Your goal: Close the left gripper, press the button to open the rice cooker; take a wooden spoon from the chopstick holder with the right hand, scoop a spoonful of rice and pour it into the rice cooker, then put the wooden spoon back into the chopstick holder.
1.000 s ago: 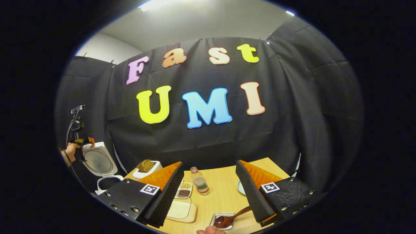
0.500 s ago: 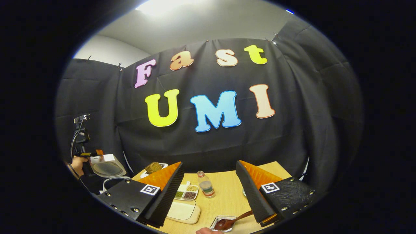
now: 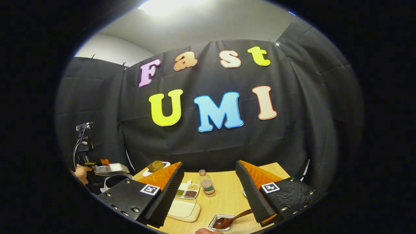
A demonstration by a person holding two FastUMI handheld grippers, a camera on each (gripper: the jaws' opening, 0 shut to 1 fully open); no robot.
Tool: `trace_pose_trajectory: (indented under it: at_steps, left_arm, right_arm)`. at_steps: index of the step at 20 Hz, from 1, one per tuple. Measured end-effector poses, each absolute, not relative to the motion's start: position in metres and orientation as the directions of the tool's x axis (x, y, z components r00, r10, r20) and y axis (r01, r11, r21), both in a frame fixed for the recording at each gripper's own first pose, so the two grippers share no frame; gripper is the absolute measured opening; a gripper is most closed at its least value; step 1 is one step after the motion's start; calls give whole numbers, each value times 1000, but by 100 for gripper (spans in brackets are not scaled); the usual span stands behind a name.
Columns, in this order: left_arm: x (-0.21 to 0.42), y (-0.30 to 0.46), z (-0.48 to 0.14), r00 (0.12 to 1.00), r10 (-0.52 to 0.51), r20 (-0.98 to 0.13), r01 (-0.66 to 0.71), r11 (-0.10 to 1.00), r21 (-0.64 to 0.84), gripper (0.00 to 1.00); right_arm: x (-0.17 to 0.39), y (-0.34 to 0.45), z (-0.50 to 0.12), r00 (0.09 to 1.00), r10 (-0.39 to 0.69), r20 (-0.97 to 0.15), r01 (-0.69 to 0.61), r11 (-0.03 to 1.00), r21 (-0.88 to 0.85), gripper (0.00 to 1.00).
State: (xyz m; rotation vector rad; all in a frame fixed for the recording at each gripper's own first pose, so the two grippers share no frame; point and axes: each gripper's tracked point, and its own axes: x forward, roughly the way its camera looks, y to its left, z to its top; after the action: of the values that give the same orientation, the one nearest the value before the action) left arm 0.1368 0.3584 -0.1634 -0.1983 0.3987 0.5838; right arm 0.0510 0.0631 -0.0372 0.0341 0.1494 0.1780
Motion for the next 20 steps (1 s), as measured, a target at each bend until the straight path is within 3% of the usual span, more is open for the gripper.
trace_pose_trajectory:
  at_steps: [20]
  left_arm:
    - [115,336,-243,727,422,-542,-512,859,-18,93]
  right_arm:
    - [29,62,-50,971,144,-192,-143,990,20,98]
